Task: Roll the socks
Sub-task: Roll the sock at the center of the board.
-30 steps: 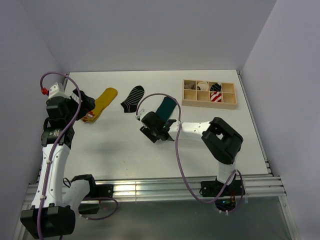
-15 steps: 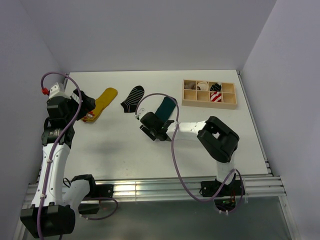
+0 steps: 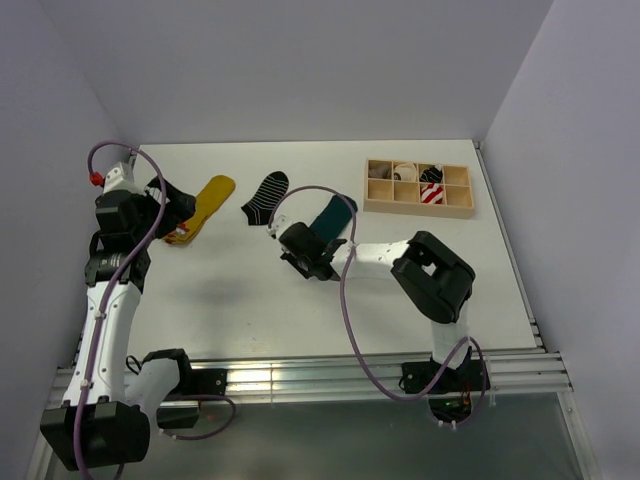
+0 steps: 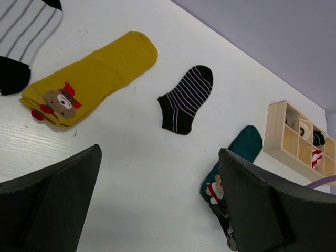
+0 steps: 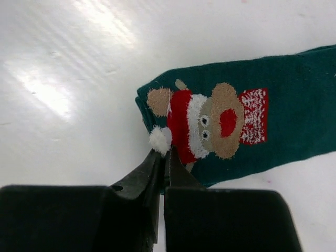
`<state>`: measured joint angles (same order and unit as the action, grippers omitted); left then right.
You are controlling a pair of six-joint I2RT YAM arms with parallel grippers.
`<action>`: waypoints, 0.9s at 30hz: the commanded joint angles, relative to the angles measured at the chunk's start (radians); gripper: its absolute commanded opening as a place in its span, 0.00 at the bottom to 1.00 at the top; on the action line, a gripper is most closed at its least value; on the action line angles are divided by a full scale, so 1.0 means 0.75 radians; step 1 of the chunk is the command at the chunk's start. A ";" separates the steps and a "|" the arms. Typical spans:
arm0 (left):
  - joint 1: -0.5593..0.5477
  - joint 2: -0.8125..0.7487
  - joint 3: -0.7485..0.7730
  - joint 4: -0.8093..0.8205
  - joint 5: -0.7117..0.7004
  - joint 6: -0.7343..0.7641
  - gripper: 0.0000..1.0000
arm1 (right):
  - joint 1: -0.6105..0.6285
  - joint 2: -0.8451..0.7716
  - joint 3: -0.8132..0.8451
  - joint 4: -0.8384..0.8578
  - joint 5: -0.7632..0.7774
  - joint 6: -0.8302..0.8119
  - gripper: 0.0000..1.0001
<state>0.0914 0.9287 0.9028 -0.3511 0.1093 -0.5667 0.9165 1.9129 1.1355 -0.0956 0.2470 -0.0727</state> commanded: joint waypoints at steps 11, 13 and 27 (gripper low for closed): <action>-0.334 -0.011 -0.213 0.061 0.010 -0.257 0.99 | 0.007 -0.041 0.139 -0.102 -0.660 0.238 0.00; -0.418 0.001 -0.269 0.112 -0.005 -0.324 0.98 | -0.009 -0.016 0.153 -0.104 -0.732 0.275 0.00; -0.658 0.063 -0.580 0.331 -0.064 -0.527 0.87 | -0.246 0.139 0.126 0.058 -1.417 0.577 0.00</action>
<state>-0.3916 0.9939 0.4942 -0.1925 0.0853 -0.9142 0.7731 2.0022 1.2243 -0.1261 -0.6476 0.2756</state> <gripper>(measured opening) 0.876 0.031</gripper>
